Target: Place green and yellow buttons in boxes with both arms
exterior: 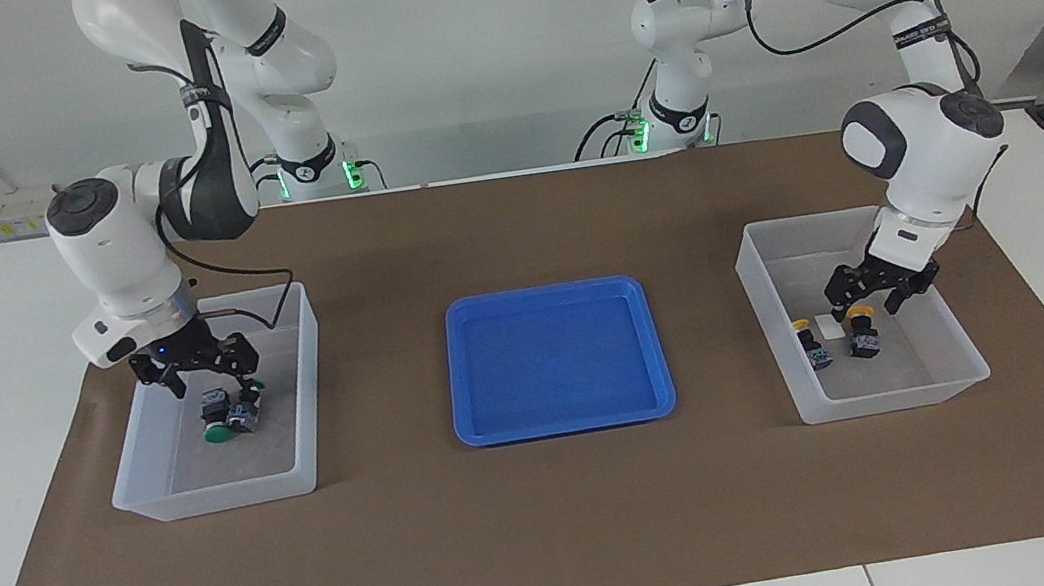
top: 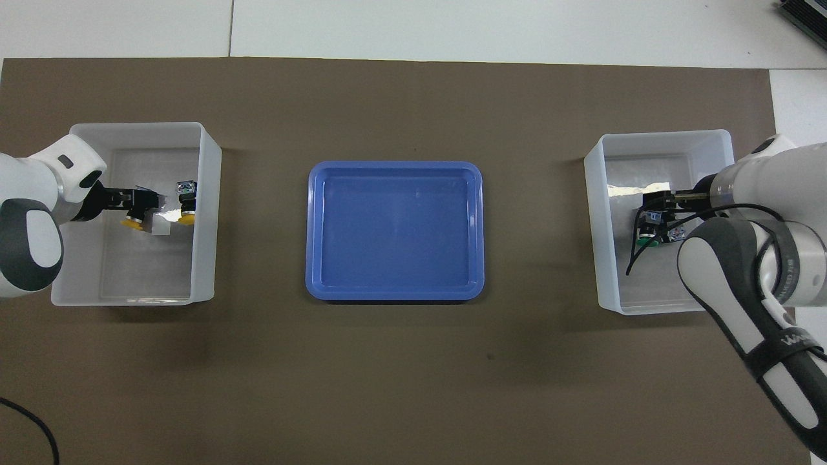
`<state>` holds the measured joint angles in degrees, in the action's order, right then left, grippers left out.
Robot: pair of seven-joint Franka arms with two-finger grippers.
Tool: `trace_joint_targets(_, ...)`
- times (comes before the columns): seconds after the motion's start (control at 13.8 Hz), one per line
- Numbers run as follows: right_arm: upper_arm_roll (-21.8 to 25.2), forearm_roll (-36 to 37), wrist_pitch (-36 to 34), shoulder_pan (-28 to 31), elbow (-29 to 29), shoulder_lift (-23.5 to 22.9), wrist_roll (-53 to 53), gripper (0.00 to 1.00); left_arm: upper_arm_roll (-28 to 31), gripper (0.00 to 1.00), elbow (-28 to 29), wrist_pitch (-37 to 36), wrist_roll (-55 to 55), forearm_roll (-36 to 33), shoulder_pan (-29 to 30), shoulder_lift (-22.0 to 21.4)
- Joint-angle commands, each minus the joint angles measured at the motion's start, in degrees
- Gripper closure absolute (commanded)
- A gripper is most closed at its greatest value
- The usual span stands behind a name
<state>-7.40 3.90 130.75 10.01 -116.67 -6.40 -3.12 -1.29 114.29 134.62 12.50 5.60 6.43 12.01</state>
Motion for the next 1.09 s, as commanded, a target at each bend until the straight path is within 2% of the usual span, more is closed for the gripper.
trace_joint_targets(0.0,-0.3,-0.9,-2.3,-2.2,-0.3,3.3,-5.2,0.00,0.1,0.00,-8.7,-11.2,0.5,0.0,-0.3,0.2)
trace_joint_targets(0.15,-0.4,-0.9,-5.0,-3.2,0.2,6.1,-6.9,0.00,0.1,0.00,-15.2,-19.8,0.3,-3.6,-1.3,0.1)
trace_joint_targets(0.36,-0.5,-1.0,-12.2,-3.6,5.0,7.5,-6.9,0.00,-0.2,0.00,-25.9,-32.6,-2.5,-6.2,-3.3,0.4)
trace_joint_targets(0.73,-1.2,-1.4,-22.8,-3.6,15.0,6.8,-7.0,0.00,-0.3,0.00,-31.8,-45.0,-9.8,-6.5,-8.8,-2.5)
trace_joint_targets(0.87,-1.2,-3.7,-26.8,-3.5,18.0,6.7,-7.0,0.00,-0.6,0.00,-31.7,-48.3,-11.2,-7.1,-9.5,-6.1)
trace_joint_targets(1.02,-1.1,-3.7,-28.5,-3.4,18.1,7.6,-7.0,0.00,-0.6,0.00,-30.2,-51.5,-11.3,-7.1,-9.5,-8.1)
